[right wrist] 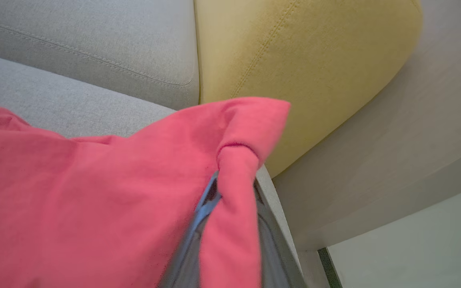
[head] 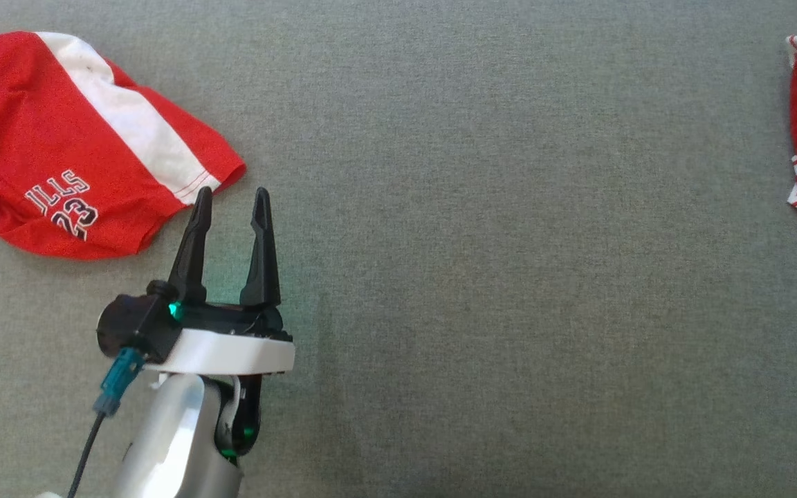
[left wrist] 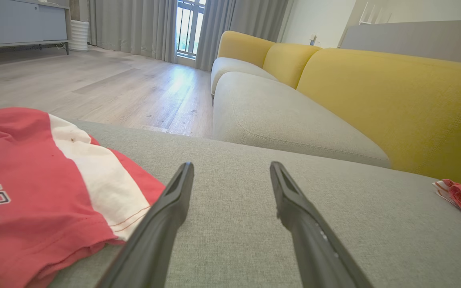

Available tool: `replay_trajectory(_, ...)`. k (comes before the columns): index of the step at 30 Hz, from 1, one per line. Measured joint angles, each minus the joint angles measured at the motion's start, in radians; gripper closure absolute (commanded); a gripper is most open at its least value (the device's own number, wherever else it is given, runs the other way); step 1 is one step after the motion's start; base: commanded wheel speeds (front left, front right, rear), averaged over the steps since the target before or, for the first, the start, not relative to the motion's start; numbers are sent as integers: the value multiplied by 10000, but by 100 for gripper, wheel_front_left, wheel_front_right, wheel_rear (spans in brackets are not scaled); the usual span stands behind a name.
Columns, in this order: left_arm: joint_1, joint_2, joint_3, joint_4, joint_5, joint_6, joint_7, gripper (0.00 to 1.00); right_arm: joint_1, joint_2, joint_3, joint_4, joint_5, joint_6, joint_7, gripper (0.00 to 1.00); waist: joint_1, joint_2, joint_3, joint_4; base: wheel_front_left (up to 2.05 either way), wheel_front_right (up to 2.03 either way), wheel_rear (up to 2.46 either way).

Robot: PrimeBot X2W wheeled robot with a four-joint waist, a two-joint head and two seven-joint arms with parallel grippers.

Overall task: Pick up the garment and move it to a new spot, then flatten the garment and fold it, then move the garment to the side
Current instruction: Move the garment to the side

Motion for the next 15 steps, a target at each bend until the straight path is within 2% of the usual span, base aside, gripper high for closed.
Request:
replay_trajectory(1,-12,0,0,2,0,0,0,0,-41,12,-125,-4,-84,0,-10,0,0,0,7,-2,0,0,0)
replay_trajectory(5,-77,-2,12,48,-2,0,0,0,-197,234,-466,-56,-316,0,-140,0,0,0,-95,-33,0,0,0)
replay_trajectory(9,-97,-8,54,90,-2,0,0,0,-198,746,-802,-190,-360,0,-451,0,0,0,-369,-110,0,0,0)
replay_trajectory(15,32,-13,349,82,-2,0,0,0,-112,2130,-412,-895,341,0,-991,0,-1,0,-1004,-302,0,0,0)
